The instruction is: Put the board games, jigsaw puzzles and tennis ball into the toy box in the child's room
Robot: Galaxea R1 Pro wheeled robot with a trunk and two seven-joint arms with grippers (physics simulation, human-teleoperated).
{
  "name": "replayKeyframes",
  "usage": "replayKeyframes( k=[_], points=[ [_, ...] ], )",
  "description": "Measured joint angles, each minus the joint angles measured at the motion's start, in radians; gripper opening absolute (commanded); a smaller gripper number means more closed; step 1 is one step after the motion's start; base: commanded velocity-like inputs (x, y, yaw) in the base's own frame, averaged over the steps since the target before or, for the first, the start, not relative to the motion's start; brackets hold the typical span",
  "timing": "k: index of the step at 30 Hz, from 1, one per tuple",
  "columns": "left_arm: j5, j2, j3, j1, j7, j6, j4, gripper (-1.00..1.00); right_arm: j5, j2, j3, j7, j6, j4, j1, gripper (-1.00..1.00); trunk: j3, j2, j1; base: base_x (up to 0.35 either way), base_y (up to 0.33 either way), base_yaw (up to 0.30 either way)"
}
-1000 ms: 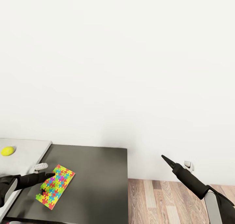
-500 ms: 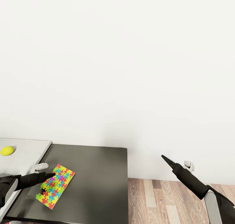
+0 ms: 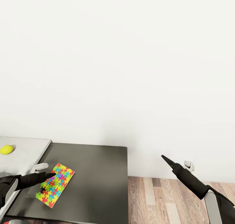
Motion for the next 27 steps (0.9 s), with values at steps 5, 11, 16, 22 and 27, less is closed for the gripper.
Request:
replayKeyframes(
  k=[5, 11, 16, 22, 27],
  points=[
    [0.000, 0.000, 0.000, 0.000, 0.000, 0.000, 0.000, 1.00, 0.000, 0.000, 0.000, 0.000, 0.000, 0.000, 0.000, 1.00, -0.008, 0.000, 0.000, 0.000, 0.000, 0.000],
    [0.000, 0.000, 0.000, 0.000, 0.000, 0.000, 0.000, 1.00, 0.000, 0.000, 0.000, -0.001, 0.000, 0.000, 0.000, 1.00, -0.018, 0.000, 0.000, 0.000, 0.000, 0.000],
    [0.004, 0.003, 0.000, -0.002, -0.006, 0.001, -0.005, 1.00, 0.000, 0.000, 0.000, -0.002, -0.001, 0.000, 0.000, 1.00, -0.026, -0.001, -0.001, 0.000, 0.000, 0.000],
    [0.005, 0.005, -0.002, -0.002, -0.010, 0.005, -0.011, 1.00, 0.000, 0.001, 0.000, -0.002, -0.001, 0.000, 0.000, 1.00, -0.030, -0.001, -0.001, 0.000, 0.000, 0.000],
    [0.002, 0.009, -0.003, -0.001, -0.009, -0.025, -0.001, 1.00, 0.000, 0.000, 0.000, -0.002, -0.001, 0.000, 0.000, 1.00, -0.030, -0.001, -0.001, 0.000, 0.000, 0.000]
  ],
)
